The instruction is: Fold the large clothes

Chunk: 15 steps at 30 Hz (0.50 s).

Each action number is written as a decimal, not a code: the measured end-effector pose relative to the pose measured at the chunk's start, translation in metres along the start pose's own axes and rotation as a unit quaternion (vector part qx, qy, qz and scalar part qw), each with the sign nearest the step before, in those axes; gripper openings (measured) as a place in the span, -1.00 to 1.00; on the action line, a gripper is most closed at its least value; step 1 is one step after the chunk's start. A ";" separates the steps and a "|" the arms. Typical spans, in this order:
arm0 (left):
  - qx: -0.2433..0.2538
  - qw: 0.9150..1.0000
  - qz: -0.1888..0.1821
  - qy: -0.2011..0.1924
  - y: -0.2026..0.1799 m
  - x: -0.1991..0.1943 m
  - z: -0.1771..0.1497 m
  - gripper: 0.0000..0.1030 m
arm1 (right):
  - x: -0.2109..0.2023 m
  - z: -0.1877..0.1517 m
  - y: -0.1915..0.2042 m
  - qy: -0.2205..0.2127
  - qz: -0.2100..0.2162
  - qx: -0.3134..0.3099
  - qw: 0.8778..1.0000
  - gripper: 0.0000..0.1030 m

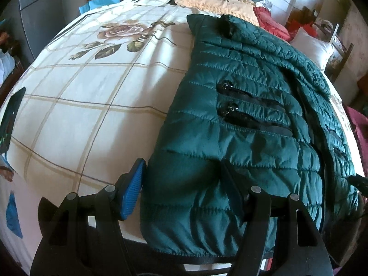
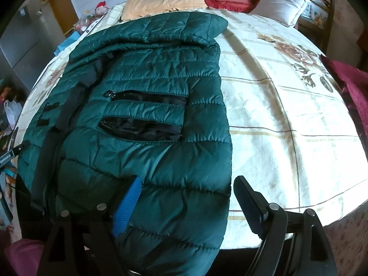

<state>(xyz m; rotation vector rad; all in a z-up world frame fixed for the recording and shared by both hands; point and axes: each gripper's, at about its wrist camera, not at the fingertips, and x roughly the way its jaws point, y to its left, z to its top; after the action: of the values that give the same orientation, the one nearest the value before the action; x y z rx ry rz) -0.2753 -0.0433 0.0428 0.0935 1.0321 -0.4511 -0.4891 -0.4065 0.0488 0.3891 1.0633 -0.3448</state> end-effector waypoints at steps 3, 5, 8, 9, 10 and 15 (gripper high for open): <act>0.001 1.000 -0.002 0.002 0.001 0.001 -0.001 0.33 | 0.001 -0.002 -0.003 0.002 0.001 0.006 1.000 0.58; 0.003 1.000 -0.004 0.005 0.001 0.001 -0.002 0.34 | 0.000 -0.004 -0.007 0.003 0.002 0.012 1.000 0.59; 0.001 1.000 -0.018 0.017 0.006 0.004 -0.001 0.34 | 0.000 -0.005 -0.012 0.007 0.007 0.020 1.000 0.60; -0.004 0.999 -0.027 0.021 0.010 0.003 -0.001 0.34 | 0.000 -0.006 -0.014 0.008 0.004 0.020 1.000 0.61; -0.009 0.999 -0.032 0.022 0.014 0.002 -0.001 0.34 | -0.002 -0.007 -0.014 0.007 0.002 0.020 1.000 0.61; -0.024 0.998 -0.057 0.034 0.022 0.005 -0.004 0.35 | -0.002 -0.008 -0.022 0.009 0.029 0.036 0.999 0.61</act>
<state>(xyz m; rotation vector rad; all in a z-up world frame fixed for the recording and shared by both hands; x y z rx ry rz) -0.2677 -0.0234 0.0333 0.0066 1.1188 -0.5282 -0.5066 -0.4218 0.0438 0.4867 1.0581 -0.3291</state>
